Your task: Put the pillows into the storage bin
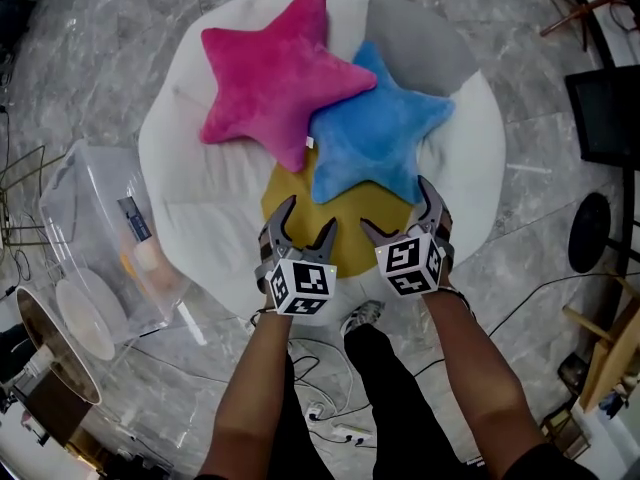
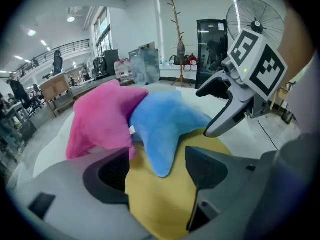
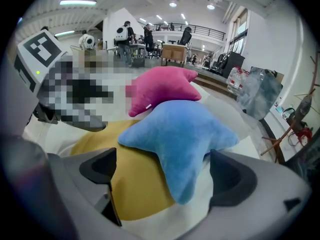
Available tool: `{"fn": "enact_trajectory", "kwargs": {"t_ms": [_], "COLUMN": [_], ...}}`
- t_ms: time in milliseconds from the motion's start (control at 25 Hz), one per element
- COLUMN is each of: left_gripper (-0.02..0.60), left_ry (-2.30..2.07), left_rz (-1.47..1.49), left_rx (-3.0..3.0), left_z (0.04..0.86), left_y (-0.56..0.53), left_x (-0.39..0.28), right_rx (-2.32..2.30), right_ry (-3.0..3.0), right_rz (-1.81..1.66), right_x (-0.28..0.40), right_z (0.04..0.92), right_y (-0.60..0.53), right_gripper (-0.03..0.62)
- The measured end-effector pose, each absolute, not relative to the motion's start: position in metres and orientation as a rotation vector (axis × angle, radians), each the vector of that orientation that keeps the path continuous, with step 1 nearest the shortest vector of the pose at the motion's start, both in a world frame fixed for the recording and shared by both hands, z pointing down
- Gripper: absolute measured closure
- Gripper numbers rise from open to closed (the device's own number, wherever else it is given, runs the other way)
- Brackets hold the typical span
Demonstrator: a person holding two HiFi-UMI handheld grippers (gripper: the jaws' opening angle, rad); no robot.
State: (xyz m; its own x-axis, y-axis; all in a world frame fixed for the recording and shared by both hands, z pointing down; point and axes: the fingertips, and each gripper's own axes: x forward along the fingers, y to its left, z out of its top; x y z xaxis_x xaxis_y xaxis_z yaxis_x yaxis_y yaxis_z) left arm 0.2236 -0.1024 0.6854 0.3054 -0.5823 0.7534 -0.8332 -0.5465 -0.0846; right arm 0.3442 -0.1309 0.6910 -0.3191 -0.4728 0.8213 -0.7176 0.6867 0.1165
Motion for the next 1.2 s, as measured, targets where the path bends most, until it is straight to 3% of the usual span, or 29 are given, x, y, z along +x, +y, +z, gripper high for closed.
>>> {"fn": "enact_trajectory", "kwargs": {"t_ms": [720,840,960,1080,1200], "left_gripper": [0.245,0.245,0.245,0.247,0.298], "left_ry": [-1.284,-1.242,-1.205,-1.175,-1.158], "left_rz": [1.083,1.020,1.009,1.036,1.046], "left_rx": [2.223,2.193,2.191,2.207,2.202], "left_z": [0.780,0.789,0.795,0.798,0.799], "left_y": [-0.152,-0.154,-0.155,-0.158,-0.157], "left_x": [0.242,0.243,0.247,0.251,0.256], "right_rx": [0.931,0.924,0.953,0.975,0.989], "right_ry": [-1.969,-1.934,-1.912,-1.908,-1.907], "right_rz": [0.322,0.303,0.289,0.297,0.326], "right_x": [0.372,0.374,0.378,0.379,0.379], "right_z": [0.776,0.786,0.787,0.786,0.784], "right_y": [-0.167,-0.171,-0.175,-0.177,-0.176], "right_gripper": [0.005,0.063,0.169,0.207,0.260]}}
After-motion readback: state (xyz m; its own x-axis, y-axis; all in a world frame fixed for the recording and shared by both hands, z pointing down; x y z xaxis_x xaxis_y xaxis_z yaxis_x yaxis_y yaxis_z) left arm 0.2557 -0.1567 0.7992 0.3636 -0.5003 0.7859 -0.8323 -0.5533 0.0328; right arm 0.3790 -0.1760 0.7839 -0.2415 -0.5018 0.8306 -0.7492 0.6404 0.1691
